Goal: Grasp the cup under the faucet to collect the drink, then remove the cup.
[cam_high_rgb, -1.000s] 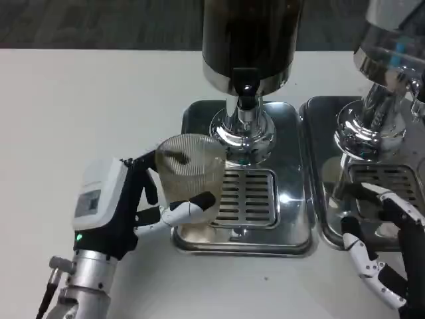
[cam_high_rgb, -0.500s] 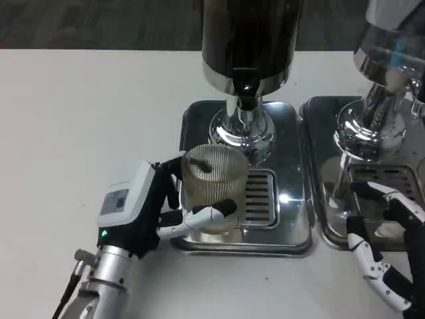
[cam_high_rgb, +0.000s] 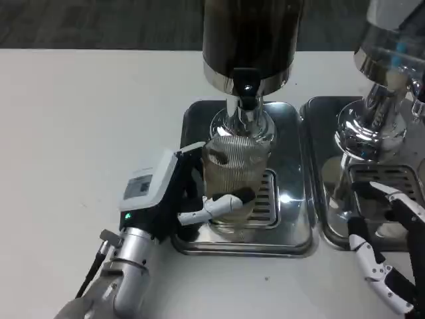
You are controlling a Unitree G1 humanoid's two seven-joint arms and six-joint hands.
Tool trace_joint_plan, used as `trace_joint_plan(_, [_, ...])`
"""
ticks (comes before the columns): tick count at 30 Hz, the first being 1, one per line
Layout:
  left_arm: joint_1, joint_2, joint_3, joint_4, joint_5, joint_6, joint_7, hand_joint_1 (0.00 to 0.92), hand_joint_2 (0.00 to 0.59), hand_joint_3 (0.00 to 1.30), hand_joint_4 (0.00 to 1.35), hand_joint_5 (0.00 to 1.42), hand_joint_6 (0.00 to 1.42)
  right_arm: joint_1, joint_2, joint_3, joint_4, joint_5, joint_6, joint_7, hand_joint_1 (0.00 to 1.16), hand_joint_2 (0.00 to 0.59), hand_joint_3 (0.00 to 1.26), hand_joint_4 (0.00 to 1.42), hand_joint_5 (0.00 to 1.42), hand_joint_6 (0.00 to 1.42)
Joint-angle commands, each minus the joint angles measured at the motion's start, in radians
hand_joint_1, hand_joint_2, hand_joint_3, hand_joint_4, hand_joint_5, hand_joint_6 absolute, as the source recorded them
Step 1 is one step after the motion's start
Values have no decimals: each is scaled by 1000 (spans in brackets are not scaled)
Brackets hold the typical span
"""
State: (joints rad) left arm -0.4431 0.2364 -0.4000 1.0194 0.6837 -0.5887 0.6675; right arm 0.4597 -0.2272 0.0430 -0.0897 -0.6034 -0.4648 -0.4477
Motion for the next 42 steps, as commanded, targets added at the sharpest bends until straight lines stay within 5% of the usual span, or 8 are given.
trace_joint_plan(1, [-50,-23,-8,61,-3,33,11,223,130,556,729,991,1210,24,2,-9,-28,6,7,13,375,426,375,347,299,402])
trace_joint_plan(13, [-72,-37,-28,99,-11,16,-11,152,114,464,600,860,1045,48,9,-10,-50,4,14,22,357,428,375,347,301,401])
trace_joint_plan(30, [-8,6,-26,11,-40,-44,-77,69,85,367,443,584,539,24,19,-7,-24,7,12,24,354,437,375,347,314,421])
trace_joint_plan(42, [20,11,-18,-43,-54,-43,-125,66,79,324,399,562,511,15,16,-9,-17,10,12,27,354,437,382,347,314,423])
